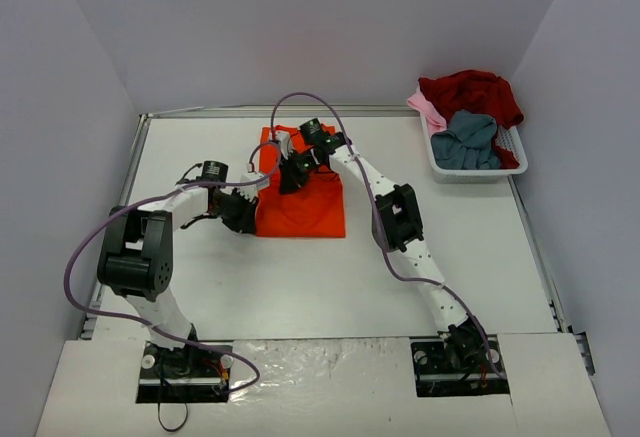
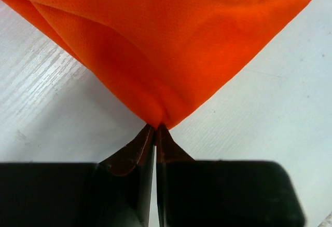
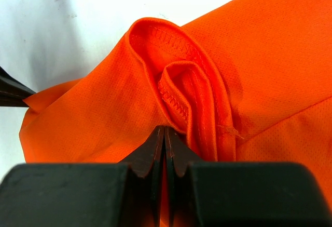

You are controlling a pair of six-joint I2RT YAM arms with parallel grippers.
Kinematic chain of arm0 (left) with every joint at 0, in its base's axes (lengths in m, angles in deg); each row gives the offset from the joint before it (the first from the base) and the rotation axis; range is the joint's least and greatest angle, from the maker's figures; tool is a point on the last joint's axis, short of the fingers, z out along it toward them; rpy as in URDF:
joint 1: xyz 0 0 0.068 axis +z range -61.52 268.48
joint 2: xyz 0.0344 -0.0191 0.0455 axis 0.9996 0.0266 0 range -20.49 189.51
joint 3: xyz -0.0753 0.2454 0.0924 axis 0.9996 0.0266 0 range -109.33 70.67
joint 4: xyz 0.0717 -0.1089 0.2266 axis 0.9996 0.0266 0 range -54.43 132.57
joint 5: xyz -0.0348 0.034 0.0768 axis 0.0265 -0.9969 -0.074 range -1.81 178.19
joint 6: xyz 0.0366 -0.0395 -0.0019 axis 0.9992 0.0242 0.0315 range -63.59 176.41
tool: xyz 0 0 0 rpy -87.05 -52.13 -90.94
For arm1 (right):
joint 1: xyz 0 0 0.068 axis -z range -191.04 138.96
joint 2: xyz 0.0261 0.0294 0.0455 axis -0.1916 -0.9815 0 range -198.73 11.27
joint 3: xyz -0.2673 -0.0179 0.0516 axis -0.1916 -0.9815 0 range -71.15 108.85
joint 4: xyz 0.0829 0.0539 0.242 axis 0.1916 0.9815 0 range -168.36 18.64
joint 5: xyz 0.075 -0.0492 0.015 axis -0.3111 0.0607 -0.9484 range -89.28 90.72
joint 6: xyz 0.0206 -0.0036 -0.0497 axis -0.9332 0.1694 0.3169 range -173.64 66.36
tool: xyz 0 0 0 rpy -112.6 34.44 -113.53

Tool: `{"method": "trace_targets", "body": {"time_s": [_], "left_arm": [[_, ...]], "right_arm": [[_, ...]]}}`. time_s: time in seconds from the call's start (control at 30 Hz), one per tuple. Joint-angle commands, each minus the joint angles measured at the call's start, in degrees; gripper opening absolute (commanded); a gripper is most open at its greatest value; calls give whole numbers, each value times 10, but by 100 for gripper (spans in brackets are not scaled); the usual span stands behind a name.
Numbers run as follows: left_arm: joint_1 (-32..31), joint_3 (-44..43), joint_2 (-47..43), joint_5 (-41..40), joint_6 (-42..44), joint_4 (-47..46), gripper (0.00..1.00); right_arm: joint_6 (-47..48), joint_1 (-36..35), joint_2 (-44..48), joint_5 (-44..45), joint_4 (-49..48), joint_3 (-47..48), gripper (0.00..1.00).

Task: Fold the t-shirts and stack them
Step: Grab one side of the 2/3 rectangular tshirt with both arms

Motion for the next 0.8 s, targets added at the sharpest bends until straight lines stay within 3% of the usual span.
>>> {"method": "trace_targets", "body": {"time_s": [0.0,0.57,0.77], "left_arm": [[5,-28,-10,30,7,25,2],[6,24,-115,24,49,95,2],[6,18,-106,29,63,117,3]], "right_arm": [[20,-8,-14,35,24,-20,0],[5,-8,-15,51,25,-16,0],[7,-8,-18,51,26,-16,0]]}}
